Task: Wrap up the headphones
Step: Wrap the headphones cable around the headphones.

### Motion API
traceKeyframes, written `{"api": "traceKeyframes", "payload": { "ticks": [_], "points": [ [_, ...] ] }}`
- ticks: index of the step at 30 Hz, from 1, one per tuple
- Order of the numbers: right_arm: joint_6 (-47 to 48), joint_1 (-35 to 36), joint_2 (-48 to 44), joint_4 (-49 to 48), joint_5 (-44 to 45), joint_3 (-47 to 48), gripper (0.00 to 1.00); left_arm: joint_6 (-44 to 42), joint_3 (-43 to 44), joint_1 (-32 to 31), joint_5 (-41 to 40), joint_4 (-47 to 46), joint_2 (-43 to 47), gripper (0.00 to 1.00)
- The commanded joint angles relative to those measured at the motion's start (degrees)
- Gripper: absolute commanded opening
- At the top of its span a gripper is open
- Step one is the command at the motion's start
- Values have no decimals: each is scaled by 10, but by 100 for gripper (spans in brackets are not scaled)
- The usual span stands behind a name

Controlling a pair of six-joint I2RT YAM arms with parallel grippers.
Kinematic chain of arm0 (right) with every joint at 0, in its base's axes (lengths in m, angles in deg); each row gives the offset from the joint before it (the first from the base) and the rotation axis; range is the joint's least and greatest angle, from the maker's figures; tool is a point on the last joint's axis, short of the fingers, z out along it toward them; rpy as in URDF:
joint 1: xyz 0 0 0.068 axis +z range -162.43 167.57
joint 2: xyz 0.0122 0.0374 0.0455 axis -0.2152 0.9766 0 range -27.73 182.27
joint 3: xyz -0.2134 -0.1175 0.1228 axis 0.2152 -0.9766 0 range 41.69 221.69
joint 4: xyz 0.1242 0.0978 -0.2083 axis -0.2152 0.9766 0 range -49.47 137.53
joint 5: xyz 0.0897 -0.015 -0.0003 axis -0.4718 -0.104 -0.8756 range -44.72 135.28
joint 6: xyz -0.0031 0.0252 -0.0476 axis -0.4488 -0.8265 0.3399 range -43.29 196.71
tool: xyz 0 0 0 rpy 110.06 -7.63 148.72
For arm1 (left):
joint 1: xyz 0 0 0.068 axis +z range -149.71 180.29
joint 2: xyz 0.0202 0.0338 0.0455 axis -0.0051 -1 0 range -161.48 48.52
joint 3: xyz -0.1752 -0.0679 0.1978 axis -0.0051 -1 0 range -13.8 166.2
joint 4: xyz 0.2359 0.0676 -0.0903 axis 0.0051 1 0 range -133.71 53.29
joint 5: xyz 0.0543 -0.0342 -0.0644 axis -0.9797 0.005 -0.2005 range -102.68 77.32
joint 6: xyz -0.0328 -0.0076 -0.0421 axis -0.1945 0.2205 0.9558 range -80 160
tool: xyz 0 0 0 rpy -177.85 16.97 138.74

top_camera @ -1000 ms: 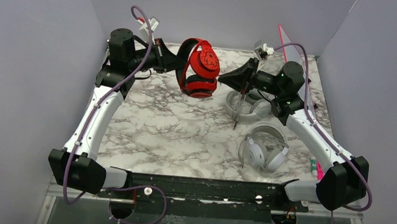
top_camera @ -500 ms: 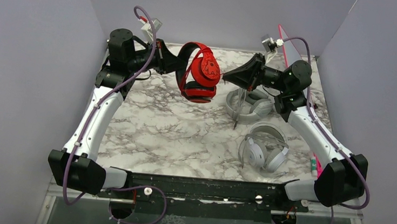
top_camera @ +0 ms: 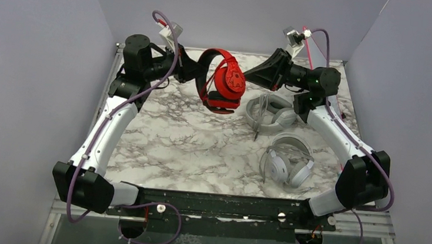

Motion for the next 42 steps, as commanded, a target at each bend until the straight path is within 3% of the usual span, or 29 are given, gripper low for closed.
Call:
{"api": "traceKeyframes", "payload": {
  "ticks": [1,7,11,15,21,35,42],
  "points": [
    [-6,-7,-11,-23,-17,33,1,-132,-40,-23,-97,-78,46,0],
    [13,-3,-17,33,-60,43,1,-252,-134,-43,-150,-286,91,0],
    [8,-1,-20,48,-76,56,1,-384,-140,-79,-165,-307,94,0],
    [53,-1,-31,123,-84,74,1,-498,-153,-98,-158,-340,96,0],
    [101,0,-46,222,-81,107,1,-620,-183,-118,-120,-404,111,0],
    [108,32,-69,360,-42,151,1,-706,-170,-137,-136,-401,118,0],
    [114,63,-75,405,21,146,1,-704,-155,-152,-146,-397,97,0]
  ]
}}
